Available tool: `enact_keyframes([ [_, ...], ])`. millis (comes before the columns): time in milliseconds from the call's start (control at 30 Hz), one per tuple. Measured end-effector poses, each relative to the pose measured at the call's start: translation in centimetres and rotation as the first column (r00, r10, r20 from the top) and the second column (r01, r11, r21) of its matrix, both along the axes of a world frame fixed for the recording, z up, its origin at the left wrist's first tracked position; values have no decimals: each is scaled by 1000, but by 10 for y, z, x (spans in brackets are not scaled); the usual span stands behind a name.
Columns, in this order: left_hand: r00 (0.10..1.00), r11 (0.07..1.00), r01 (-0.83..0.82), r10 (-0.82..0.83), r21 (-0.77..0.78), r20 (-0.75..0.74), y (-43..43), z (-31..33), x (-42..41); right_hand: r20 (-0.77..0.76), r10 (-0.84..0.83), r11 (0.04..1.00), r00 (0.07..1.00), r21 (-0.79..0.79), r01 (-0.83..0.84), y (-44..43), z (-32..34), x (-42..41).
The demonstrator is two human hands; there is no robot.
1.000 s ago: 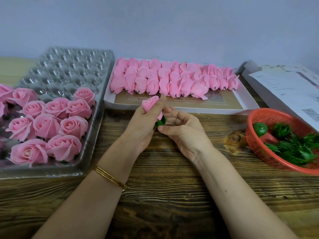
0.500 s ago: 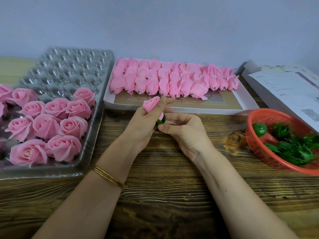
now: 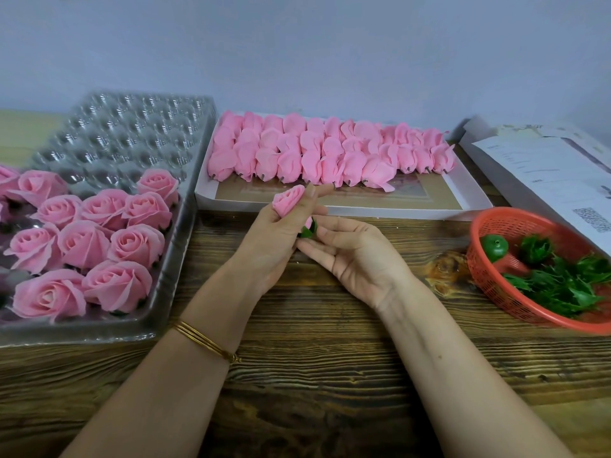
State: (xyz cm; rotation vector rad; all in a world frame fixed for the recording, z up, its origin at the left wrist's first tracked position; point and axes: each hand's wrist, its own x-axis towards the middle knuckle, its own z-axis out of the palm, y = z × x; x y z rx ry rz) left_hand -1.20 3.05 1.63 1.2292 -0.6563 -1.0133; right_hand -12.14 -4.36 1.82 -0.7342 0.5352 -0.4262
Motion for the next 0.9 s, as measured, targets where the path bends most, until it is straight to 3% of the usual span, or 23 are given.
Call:
enact_keyframes([
  [400, 996, 1000, 22, -23, 18, 82, 0, 2, 0, 20, 37, 995, 999, 96, -39, -1, -3, 1],
  [900, 993, 999, 53, -54, 10, 103, 1, 1, 1, -17, 0, 1000, 1000, 26, 1, -2, -4, 0],
])
